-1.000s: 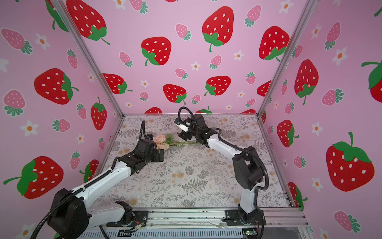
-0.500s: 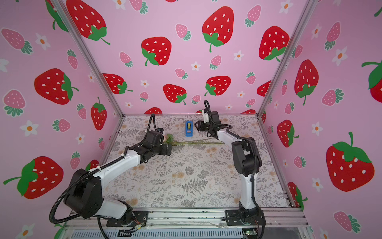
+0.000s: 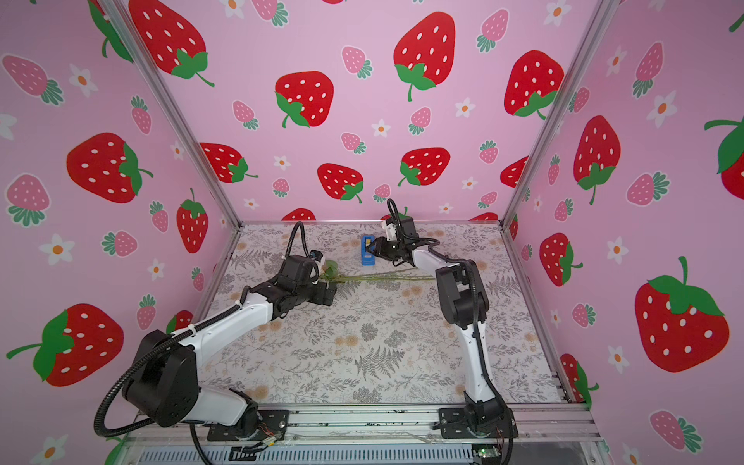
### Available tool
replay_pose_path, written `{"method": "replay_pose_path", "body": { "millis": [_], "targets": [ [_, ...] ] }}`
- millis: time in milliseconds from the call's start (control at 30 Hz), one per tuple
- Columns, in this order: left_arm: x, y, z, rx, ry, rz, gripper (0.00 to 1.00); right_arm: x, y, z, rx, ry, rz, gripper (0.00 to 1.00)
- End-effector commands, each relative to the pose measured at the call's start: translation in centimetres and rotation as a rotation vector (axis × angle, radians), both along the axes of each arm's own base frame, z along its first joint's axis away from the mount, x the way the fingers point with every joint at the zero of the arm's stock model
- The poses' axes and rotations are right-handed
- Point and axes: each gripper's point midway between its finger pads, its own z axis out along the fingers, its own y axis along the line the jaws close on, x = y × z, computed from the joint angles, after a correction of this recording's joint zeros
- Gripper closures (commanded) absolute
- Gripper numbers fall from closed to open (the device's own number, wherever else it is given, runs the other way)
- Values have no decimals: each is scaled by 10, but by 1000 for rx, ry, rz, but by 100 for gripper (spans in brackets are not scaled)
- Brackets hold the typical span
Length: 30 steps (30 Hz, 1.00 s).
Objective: Wrap bouquets with tape
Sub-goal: Pull the tape from the tape cutter.
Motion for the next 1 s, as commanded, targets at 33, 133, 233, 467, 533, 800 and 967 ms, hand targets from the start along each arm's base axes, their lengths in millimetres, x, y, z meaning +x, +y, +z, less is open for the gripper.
{"method": "replay_pose_path", "body": {
  "millis": [33,133,233,467,533,800,967],
  "targets": [
    [-4,-3,5,-10,-21,-27,1,4,4,-11,4,64,-8,58],
    [-5,-2,5,-5,-34,-34,1,5,4,-19,-6,85,-10,58],
    [-6,-1,4,7,-35,-41,1,7,5,-23,-7,91,-10,60],
    [-8,-1,1,22,-30,-60,1,12,7,-34,-9,115,-10,62],
    [-8,-1,-1,25,-30,-60,1,10,9,-37,3,128,2,65],
    [-9,0,-6,32,-14,-56,2,7,11,-38,13,142,20,72],
    [-8,1,-6,38,-16,-56,2,8,14,-43,23,164,34,71]
  ]
}}
